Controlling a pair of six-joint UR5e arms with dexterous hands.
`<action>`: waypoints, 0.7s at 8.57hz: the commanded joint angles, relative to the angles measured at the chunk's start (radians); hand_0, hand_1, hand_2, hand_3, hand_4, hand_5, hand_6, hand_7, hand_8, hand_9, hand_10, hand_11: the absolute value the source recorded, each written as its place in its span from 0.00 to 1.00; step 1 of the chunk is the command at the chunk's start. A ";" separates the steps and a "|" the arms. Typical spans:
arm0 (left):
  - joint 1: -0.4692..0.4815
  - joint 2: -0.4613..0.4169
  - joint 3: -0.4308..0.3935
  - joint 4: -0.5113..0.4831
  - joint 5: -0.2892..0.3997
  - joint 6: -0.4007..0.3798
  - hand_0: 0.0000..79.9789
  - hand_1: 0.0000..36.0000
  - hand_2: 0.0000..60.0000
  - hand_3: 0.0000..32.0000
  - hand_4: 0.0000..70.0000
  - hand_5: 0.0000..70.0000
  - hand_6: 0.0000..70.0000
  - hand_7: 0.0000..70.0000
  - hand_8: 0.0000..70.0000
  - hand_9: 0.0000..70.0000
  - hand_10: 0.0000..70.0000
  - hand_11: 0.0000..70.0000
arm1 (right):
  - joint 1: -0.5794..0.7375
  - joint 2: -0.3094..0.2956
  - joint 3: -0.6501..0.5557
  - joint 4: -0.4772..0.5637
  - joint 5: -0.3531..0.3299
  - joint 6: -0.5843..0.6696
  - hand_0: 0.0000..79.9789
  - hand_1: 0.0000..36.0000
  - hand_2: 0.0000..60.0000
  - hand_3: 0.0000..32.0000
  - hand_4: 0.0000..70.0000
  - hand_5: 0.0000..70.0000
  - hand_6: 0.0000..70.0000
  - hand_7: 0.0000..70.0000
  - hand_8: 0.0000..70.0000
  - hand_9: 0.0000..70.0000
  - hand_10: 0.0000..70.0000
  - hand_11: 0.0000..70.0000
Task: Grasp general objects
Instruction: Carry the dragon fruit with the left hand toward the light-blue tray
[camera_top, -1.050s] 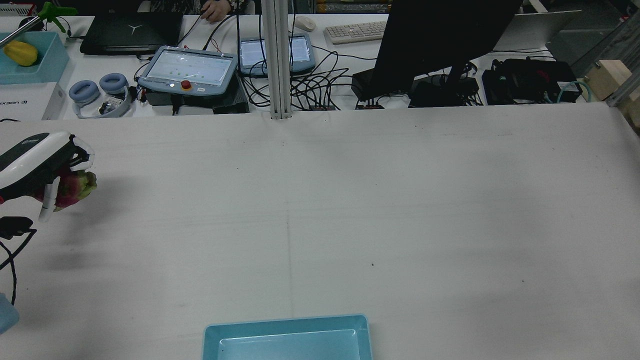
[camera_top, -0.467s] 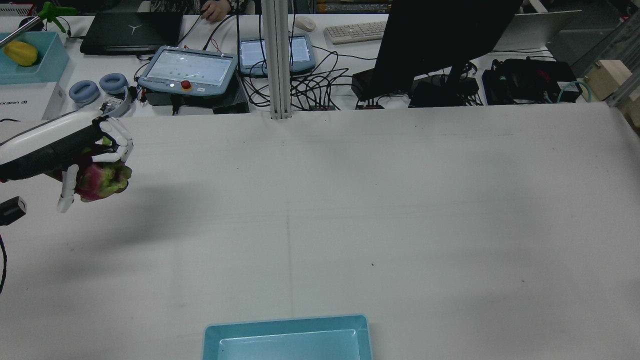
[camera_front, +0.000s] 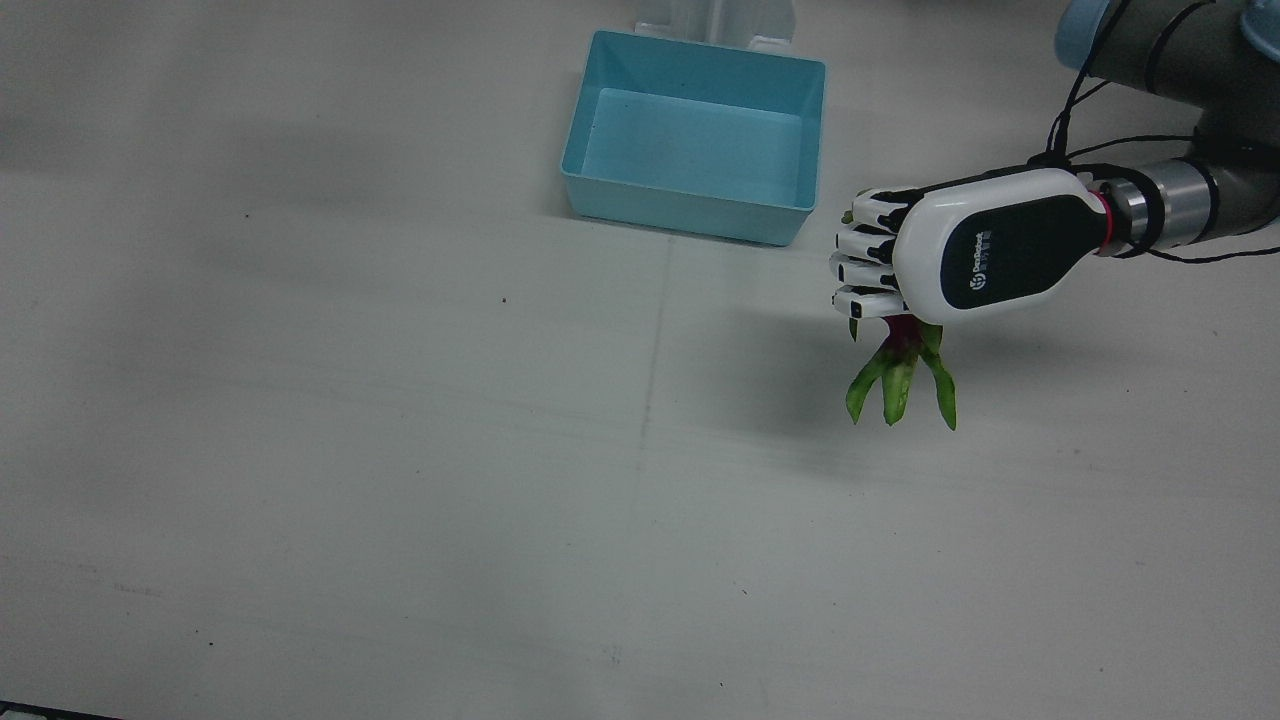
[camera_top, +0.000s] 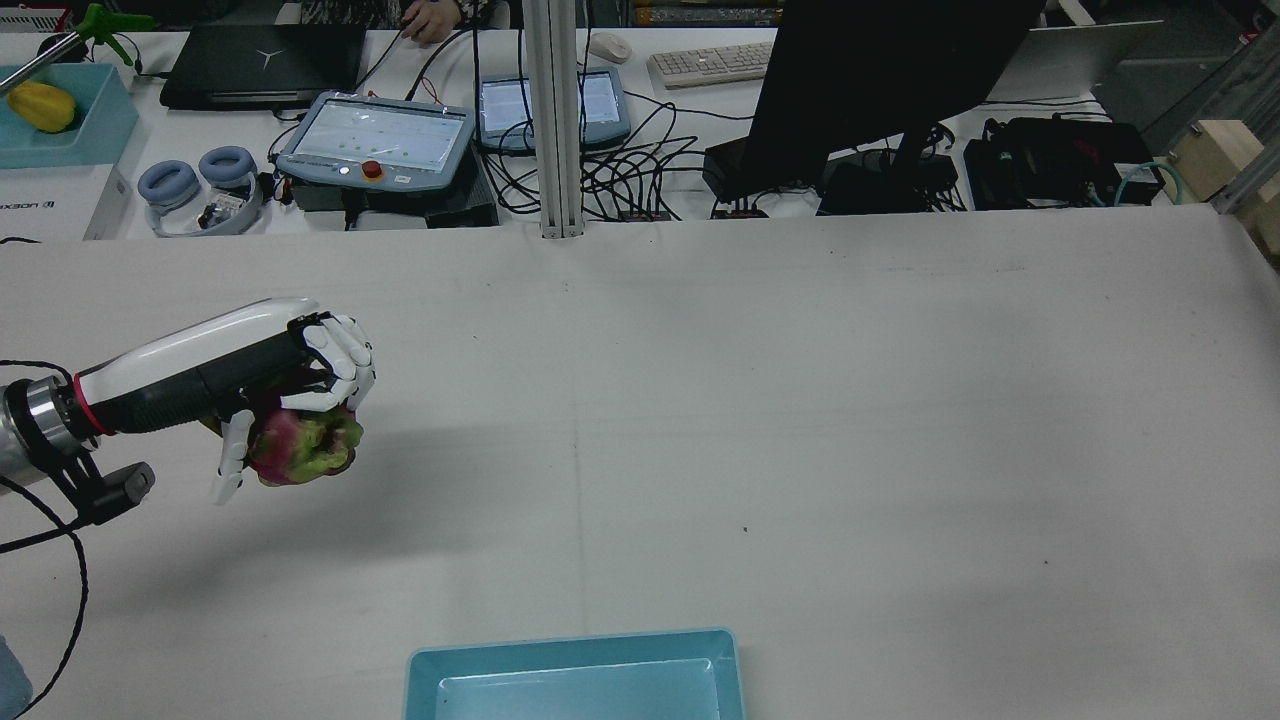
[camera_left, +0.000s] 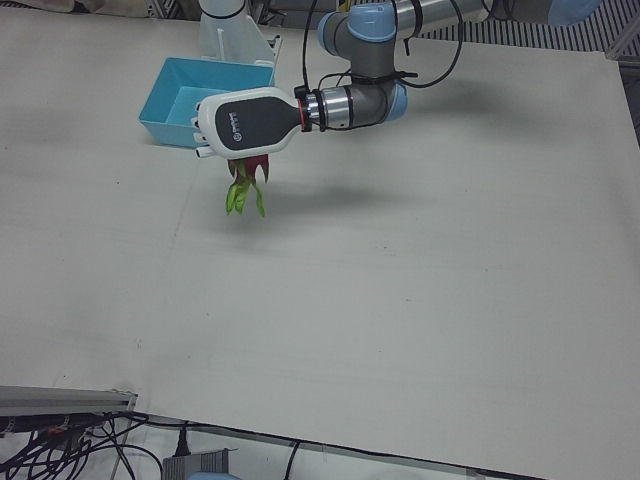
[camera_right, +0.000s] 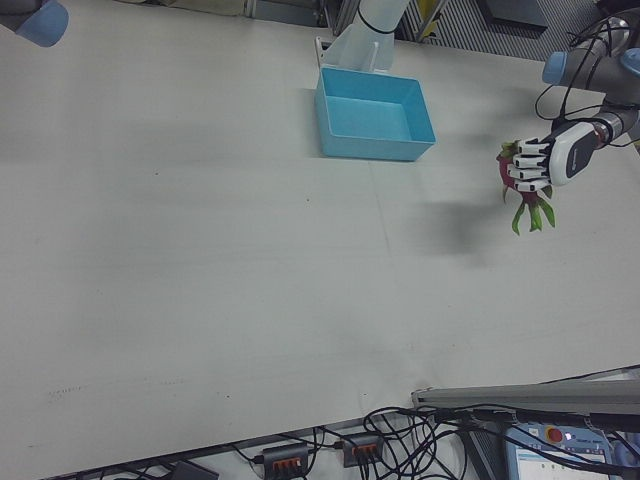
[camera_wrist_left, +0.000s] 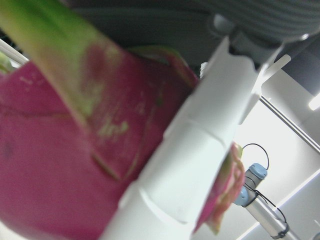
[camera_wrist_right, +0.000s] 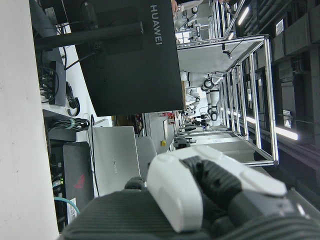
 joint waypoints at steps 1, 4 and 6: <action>0.165 -0.063 0.000 -0.027 0.001 -0.025 1.00 1.00 1.00 0.00 1.00 1.00 1.00 1.00 1.00 1.00 1.00 1.00 | -0.001 -0.001 0.000 0.000 0.000 0.000 0.00 0.00 0.00 0.00 0.00 0.00 0.00 0.00 0.00 0.00 0.00 0.00; 0.305 -0.086 0.014 -0.035 0.001 -0.022 1.00 1.00 1.00 0.00 1.00 1.00 1.00 1.00 1.00 1.00 1.00 1.00 | 0.001 0.000 0.000 0.000 0.000 0.000 0.00 0.00 0.00 0.00 0.00 0.00 0.00 0.00 0.00 0.00 0.00 0.00; 0.348 -0.091 0.009 -0.033 0.002 -0.018 1.00 1.00 1.00 0.00 1.00 1.00 1.00 1.00 1.00 1.00 1.00 1.00 | -0.001 -0.001 0.000 0.000 0.000 0.000 0.00 0.00 0.00 0.00 0.00 0.00 0.00 0.00 0.00 0.00 0.00 0.00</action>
